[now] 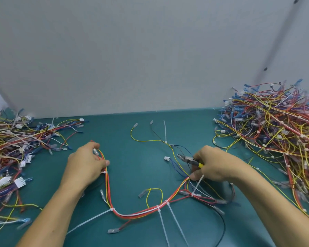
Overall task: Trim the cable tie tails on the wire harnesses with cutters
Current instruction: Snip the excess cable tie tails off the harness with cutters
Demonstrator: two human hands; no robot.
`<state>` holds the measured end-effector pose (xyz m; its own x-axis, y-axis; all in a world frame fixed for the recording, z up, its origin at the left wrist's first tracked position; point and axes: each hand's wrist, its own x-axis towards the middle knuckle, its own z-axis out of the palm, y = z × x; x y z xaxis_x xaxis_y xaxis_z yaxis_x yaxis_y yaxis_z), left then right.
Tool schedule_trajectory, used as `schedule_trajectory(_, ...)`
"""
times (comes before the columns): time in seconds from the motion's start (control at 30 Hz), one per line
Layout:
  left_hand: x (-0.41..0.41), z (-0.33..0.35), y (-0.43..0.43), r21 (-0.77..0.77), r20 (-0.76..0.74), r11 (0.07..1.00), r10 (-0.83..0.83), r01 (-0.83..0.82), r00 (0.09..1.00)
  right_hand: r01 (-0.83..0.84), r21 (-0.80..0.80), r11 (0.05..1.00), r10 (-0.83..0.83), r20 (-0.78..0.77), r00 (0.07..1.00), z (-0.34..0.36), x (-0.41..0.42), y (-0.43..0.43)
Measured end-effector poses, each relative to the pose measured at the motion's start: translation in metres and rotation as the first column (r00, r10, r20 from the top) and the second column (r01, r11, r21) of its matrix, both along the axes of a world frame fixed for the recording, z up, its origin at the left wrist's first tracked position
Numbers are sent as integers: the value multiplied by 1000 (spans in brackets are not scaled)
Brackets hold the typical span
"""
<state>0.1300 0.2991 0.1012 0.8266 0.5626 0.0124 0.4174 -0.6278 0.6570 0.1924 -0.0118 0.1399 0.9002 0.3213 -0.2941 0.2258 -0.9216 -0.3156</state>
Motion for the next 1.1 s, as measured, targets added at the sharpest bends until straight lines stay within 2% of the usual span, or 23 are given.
schedule_trajectory(0.07, -2, 3, 4, 169, -81, 985, 32, -18, 996, 0, -47, 999, 0, 7, 1000, 1, -1, -1)
schedule_trajectory(0.17, -5, 8, 11, 315, -170, 948, 101, -43, 980, -7, -90, 996, 9, 20, 1000, 2, -2, -3)
schedule_trajectory(0.3, -9, 12, 24, 366, -260, 928, 170, -66, 950, -9, -89, 996, 10, 12, 1000, 4, -2, -4)
schedule_trajectory(0.47, -11, 14, 29, 406, -293, 910, 217, -85, 931, -64, -49, 997, 63, -31, 998, 17, 0, -17)
schedule_trajectory(0.6, -15, 20, 32, 445, -327, 892, 240, -75, 914, -46, 61, 997, 44, 33, 998, 33, 5, -39)
schedule_trajectory(0.7, -20, 38, 29, 553, -290, 833, 223, -27, 931, -98, 81, 992, 94, 62, 994, 36, 8, -46)
schedule_trajectory(0.73, -21, 47, 22, 579, -228, 815, 169, -6, 959, -122, 79, 989, 118, 55, 991, 35, 8, -45)
schedule_trajectory(0.8, -25, 63, -6, 550, 1, 831, -98, 81, 995, -162, 74, 984, 159, 42, 986, 32, 7, -42)
schedule_trajectory(0.83, -29, 70, -28, 506, 113, 843, -272, 180, 956, -175, 75, 982, 173, 41, 984, 30, 7, -40)
schedule_trajectory(0.87, -34, 74, -52, 467, 185, 827, -439, 314, 879, -185, 78, 980, 183, 41, 982, 28, 7, -38)
schedule_trajectory(0.93, -41, 73, -95, 411, 180, 708, -681, 574, 710, -193, 84, 978, 190, 42, 981, 24, 6, -35)
schedule_trajectory(1.0, -41, 55, -122, 370, 94, 586, -796, 721, 598, -185, 79, 980, 182, 43, 982, 20, 7, -32)
schedule_trajectory(1.1, -35, 28, -128, 330, -3, 554, -809, 764, 588, -179, 47, 983, 176, 59, 983, 15, 6, -30)
